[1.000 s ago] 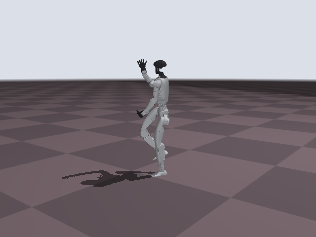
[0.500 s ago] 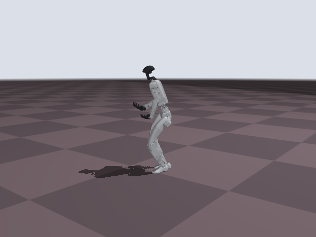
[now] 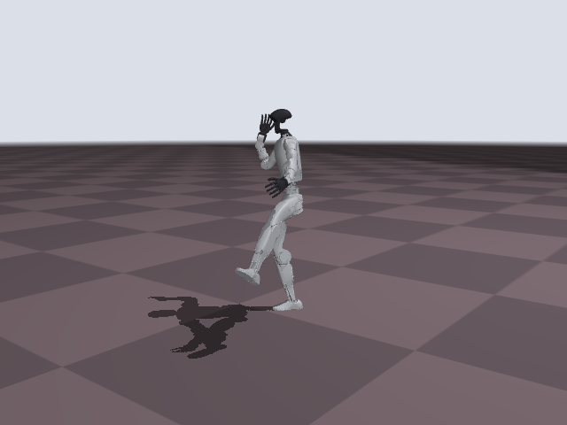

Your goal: Kungfu

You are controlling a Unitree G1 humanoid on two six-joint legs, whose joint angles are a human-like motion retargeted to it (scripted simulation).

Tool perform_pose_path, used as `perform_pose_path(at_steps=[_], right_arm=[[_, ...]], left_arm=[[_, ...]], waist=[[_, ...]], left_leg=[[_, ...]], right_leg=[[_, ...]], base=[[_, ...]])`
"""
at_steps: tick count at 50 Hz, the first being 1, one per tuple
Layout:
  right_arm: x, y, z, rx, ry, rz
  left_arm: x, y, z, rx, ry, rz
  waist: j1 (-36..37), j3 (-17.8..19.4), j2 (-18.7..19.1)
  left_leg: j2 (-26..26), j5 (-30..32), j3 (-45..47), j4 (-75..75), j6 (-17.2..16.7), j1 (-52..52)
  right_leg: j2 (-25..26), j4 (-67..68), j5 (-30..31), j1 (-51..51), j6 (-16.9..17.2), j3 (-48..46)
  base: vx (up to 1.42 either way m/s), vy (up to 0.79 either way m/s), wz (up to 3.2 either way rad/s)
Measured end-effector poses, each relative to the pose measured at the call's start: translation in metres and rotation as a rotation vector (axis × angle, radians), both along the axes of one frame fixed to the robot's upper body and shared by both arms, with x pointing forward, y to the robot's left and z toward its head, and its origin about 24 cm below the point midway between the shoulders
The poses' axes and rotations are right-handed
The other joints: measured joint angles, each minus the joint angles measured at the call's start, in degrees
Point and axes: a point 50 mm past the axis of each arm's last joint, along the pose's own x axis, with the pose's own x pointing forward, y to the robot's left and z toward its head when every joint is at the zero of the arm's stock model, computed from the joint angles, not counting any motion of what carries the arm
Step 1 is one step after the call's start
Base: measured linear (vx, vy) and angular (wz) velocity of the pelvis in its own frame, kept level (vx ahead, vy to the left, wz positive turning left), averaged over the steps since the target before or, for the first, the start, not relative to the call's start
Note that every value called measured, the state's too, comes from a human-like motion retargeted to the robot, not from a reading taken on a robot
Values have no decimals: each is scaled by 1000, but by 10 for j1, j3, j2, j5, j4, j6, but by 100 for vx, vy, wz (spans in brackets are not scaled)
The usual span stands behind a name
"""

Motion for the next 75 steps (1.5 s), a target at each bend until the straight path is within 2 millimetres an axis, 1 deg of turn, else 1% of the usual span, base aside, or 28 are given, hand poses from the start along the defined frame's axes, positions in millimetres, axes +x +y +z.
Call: perform_pose_path(at_steps=[2,3,5,9,12,14,15,20,25,28,32,35,41,43,45,48,50,51,52,57,60,63,65,66,68,71,73,75], right_arm=[[-12,2,2,-14,-37,-52],[-17,3,4,-33,-40,-76],[-19,7,4,-74,-19,-97],[-13,13,0,-87,5,-83],[-15,15,-1,-69,-16,-82],[-17,18,-1,-89,-19,-92],[-18,19,0,-104,-14,-93],[-20,26,3,-182,12,-55],[-19,35,2,-244,38,-69],[-10,41,1,-289,89,-62],[16,50,-4,-357,229,5],[52,54,-14,-428,422,89],[162,61,-67,-496,914,439],[195,72,-89,-471,1020,606],[224,88,-105,-438,1108,736],[257,109,-118,-391,1217,782],[275,122,-120,-363,1263,739],[281,132,-120,-347,1281,726],[286,141,-121,-339,1295,719],[286,196,-119,-351,1248,852],[280,211,-97,-355,1169,930],[265,207,-62,-436,1044,881],[254,202,-41,-514,978,787],[250,201,-34,-542,957,737],[243,195,-24,-573,923,639],[243,185,-28,-564,927,533],[250,177,-47,-567,1011,458],[261,161,-85,-608,1169,336]], left_arm=[[-12,-2,-6,-20,-56,42],[-15,-6,-11,-35,-78,37],[-25,-13,-22,-68,-85,16],[-44,-44,-57,-141,-18,-18],[-39,-77,-77,-162,-46,-6],[-32,-101,-88,-198,-83,13],[-28,-113,-93,-226,-98,26],[-20,-152,-106,-337,-163,28],[-8,-159,-100,-357,-216,-14],[-3,-157,-92,-348,-249,-42],[2,-154,-80,-316,-291,-75],[6,-153,-70,-272,-323,-77],[26,-146,-39,-198,-442,-66],[38,-135,-18,-155,-522,-56],[52,-119,12,-86,-607,-49],[79,-98,66,23,-723,-62],[99,-88,102,71,-783,-58],[108,-86,118,93,-810,-59],[116,-83,133,114,-833,-62],[134,-73,180,137,-912,-84],[128,-71,215,235,-1006,-70],[126,-71,245,285,-1071,-52],[130,-76,261,275,-1118,-77],[132,-79,265,258,-1131,-96],[139,-84,269,221,-1137,-131],[150,-90,260,185,-1092,-168],[161,-98,238,126,-1020,-202],[176,-119,196,33,-900,-278]], waist=[[9,-16,0],[19,-19,5],[22,-18,6],[12,-31,20],[20,-43,56],[26,-49,88],[25,-51,102],[-31,-88,123],[-51,-99,114],[-41,-105,112],[-9,-105,118],[27,-101,117],[88,-102,97],[111,-101,88],[135,-100,79],[142,-112,75],[143,-116,78],[151,-123,62],[161,-130,45],[188,-151,5],[151,-164,40],[140,-161,50],[119,-159,68],[111,-164,80],[87,-169,92],[59,-160,78],[44,-151,69],[1,-134,75]], left_leg=[[5,-117,14,-29,33,-15],[17,-135,19,0,46,-23],[27,-107,8,114,70,-35],[33,-109,18,415,68,-31],[91,-131,46,643,80,-17],[100,-132,33,773,51,-7],[88,-128,26,830,27,-1],[-117,-95,116,965,-75,49],[-219,-77,164,959,-74,95],[-202,-85,145,931,-56,113],[-122,-106,102,861,-10,113],[-60,-111,93,766,17,107],[-78,2,104,386,-30,122],[-107,65,104,211,-65,152],[-122,55,113,76,-61,173],[-120,-19,240,41,40,193],[-135,-34,257,56,36,228],[-158,-126,250,71,61,240],[-177,-187,249,82,79,249],[-217,-219,207,129,97,236],[-233,-244,160,130,95,253],[-225,-207,114,136,91,229],[-215,-197,105,156,95,209],[-227,-207,104,155,107,210],[-286,-247,79,137,111,240],[-356,-281,48,126,108,289],[-381,-287,34,118,111,314],[-411,-285,-11,89,115,357]], right_leg=[[-12,-16,3,-3,-10,-9],[-12,-14,4,-9,-14,-6],[-18,0,2,-17,-14,1],[-25,-5,3,-15,-17,-3],[8,-19,4,-20,-24,-5],[32,-40,11,-22,-24,-16],[42,-50,15,-25,-24,-23],[17,-79,31,-75,-17,-71],[-19,-80,28,-90,-7,-126],[-19,-75,18,-89,-7,-151],[3,-71,2,-71,1,-177],[20,-75,-7,-45,13,-191],[25,-95,-18,27,62,-227],[24,-98,-22,52,82,-235],[22,-100,-28,79,106,-247],[32,-109,-34,113,139,-305],[51,-111,-38,139,160,-326],[37,-110,-31,150,179,-336],[22,-108,-18,162,199,-345],[-30,-41,132,188,254,-291],[26,-4,199,182,240,-237],[119,47,158,133,276,-98],[149,63,157,110,276,-106],[131,62,155,111,276,-135],[87,64,136,125,276,-178],[56,77,64,113,236,-137],[54,101,3,68,200,-63],[50,109,-29,0,188,-16]], base=[[-2,10,-9],[3,16,-35],[8,18,-37],[12,20,-21],[14,10,-14],[10,7,-14],[4,13,13],[1,17,98],[9,20,87],[18,13,57],[27,21,59],[26,26,69],[30,26,123],[42,29,132],[40,13,150],[56,15,230],[68,12,215],[90,16,145],[105,13,90],[102,21,83],[62,7,203],[54,-31,169],[43,-27,215],[70,15,231],[62,39,239],[48,6,170],[34,-13,118],[21,-12,199]])
